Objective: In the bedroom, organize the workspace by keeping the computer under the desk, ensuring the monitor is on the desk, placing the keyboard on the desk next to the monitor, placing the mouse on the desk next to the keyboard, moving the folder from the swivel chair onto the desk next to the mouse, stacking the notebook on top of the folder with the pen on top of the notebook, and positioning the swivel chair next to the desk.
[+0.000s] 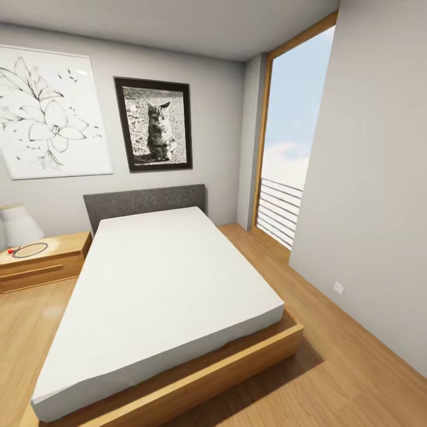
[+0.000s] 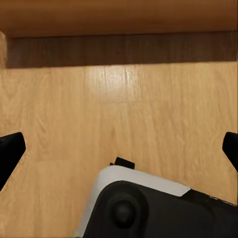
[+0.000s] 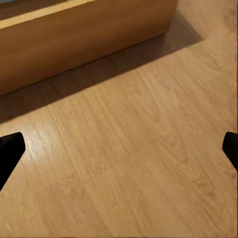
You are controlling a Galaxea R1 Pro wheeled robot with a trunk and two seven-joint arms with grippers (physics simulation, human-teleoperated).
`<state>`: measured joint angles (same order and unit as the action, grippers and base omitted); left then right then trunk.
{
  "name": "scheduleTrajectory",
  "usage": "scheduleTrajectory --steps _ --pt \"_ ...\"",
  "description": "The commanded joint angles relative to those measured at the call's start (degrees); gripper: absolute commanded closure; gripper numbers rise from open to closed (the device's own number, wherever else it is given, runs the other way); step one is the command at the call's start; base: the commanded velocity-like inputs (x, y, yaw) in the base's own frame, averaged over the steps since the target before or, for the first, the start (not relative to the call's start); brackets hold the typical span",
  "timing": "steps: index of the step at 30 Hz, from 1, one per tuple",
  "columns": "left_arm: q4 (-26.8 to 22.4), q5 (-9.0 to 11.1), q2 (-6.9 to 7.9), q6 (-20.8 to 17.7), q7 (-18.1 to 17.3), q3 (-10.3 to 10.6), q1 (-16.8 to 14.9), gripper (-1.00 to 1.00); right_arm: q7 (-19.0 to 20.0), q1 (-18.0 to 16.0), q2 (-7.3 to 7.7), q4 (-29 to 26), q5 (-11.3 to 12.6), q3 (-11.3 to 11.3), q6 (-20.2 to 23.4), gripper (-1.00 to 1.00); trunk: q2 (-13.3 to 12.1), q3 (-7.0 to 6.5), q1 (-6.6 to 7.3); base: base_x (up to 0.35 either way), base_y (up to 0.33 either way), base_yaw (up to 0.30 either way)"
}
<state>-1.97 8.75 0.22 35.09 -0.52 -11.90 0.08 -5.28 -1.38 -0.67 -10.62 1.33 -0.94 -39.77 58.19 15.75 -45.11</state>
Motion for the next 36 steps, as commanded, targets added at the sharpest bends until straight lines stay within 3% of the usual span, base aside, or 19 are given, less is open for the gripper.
scheduleTrajectory --steps 1,4,7,10,19,28,36 --pt "-0.1 0.7 0.43 1.5 -0.1 0.0 0.0 -1.0 -1.0 0.0 0.01 -0.2 0.1 0.0 -0.7 -1.0 -0.4 -0.13 0.22 0.0 0.0 0.0" --pt "-0.1 2.4 1.48 4.7 -0.1 -0.9 0.0 -1.0 -2.5 0.0 0.04 -0.5 0.1 0.0 -2.2 -1.0 -1.6 -0.66 0.88 0.0 0.0 0.0" --pt "-0.1 5.4 1.91 8.5 -0.2 -2.3 0.0 -1.0 -2.9 0.0 0.05 -0.4 0.1 0.0 -3.9 -1.0 -2.4 -1.02 1.32 0.0 0.0 0.007" --pt "-0.1 6.1 2.07 10.0 -0.2 -2.6 0.0 -1.0 -3.0 0.0 0.03 -0.3 0.1 0.0 -4.4 -1.0 -2.4 -1.02 1.32 0.0 0.0 0.094" --pt "0.2 6.3 3.33 10.5 -0.4 -2.4 0.0 -1.0 -3.0 0.0 -0.09 0.5 -0.6 0.8 -4.4 -1.0 -2.4 -1.02 1.32 0.0 0.0 0.238" --pt "0.2 6.3 3.39 10.4 -0.3 -2.3 0.0 -1.0 -3.0 0.0 -0.12 2.1 -5.9 1.3 -4.2 -1.0 -2.4 -0.9 1.32 -0.166 0.0 0.28" --pt "0.3 6.3 3.39 9.9 -0.2 -2.3 0.0 -1.0 -2.9 0.0 -0.27 2.3 -7.0 2.0 -4.1 -1.0 -2.4 -0.67 1.32 -0.285 -0.063 0.281"
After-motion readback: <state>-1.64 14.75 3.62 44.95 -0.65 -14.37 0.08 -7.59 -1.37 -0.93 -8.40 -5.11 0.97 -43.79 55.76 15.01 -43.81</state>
